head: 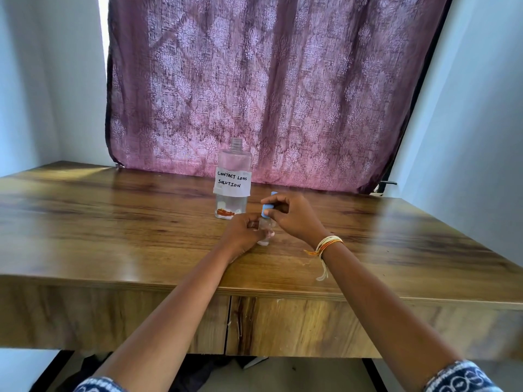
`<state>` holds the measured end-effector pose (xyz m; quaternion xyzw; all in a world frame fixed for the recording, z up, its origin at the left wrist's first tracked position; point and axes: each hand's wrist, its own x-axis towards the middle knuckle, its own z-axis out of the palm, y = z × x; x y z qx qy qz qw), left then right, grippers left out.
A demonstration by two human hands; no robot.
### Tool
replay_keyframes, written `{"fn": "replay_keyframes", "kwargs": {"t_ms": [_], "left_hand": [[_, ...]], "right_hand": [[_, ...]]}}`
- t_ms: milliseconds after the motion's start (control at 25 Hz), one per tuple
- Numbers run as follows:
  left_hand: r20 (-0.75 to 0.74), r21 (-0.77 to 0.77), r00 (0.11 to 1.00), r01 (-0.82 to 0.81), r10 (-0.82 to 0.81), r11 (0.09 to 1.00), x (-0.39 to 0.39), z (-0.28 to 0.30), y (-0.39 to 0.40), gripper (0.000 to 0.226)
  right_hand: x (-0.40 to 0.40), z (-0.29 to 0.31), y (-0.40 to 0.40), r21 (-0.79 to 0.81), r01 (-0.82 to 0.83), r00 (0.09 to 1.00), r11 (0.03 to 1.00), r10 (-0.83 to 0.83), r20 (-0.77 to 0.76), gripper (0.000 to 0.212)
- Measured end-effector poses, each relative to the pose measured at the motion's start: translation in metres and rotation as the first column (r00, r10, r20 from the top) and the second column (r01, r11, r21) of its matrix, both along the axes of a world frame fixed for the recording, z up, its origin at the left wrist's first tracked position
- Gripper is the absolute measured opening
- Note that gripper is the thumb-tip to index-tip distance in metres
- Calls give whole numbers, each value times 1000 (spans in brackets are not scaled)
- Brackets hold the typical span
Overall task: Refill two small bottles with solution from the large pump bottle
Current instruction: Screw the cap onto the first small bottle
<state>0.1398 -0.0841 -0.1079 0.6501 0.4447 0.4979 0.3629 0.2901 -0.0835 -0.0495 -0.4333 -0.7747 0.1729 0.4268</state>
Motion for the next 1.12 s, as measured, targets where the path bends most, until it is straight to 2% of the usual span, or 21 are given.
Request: {"fn": "replay_keyframes", "kwargs": {"t_ms": [80, 240, 320, 440, 520, 680, 840, 1000, 1120], "left_hand": [[11, -2, 1000, 2, -2, 1000, 0, 1, -1, 21], [20, 8, 1000, 12, -12, 1000, -1, 2, -2, 20], [34, 5, 999, 32, -32, 999, 0, 2, -3, 21], [26, 7, 999, 39, -39, 999, 0, 3, -5, 26], [26, 9, 999, 37, -37, 999, 1, 4, -5, 28], [29, 7, 999, 30, -30, 1000, 1, 4, -5, 28], [20, 14, 999, 32, -32, 999, 1, 4, -5, 32], [24, -5, 1000, 20, -20, 1000, 1, 4, -3, 34], [26, -34, 999, 20, -19, 999, 1, 2, -2, 33]], "right_hand": [[0, 2, -1, 26, 71, 997, 997, -71, 6, 20], [-6, 3, -3, 21, 168, 985, 986, -168, 26, 32], [-5, 7, -4, -28, 118, 993, 993, -118, 6, 39], [3, 15, -4, -155, -120, 990, 981, 106, -94, 41], [8, 18, -3, -158, -162, 987, 974, 160, -21, 40], [7, 19, -2, -85, -119, 988, 989, 127, 90, 33], [4, 18, 1, -33, 0, 992, 999, 5, 127, 20], [0, 16, -3, -23, 80, 991, 997, -77, 108, 33], [3, 22, -5, -130, -24, 999, 991, 30, 38, 38]]}}
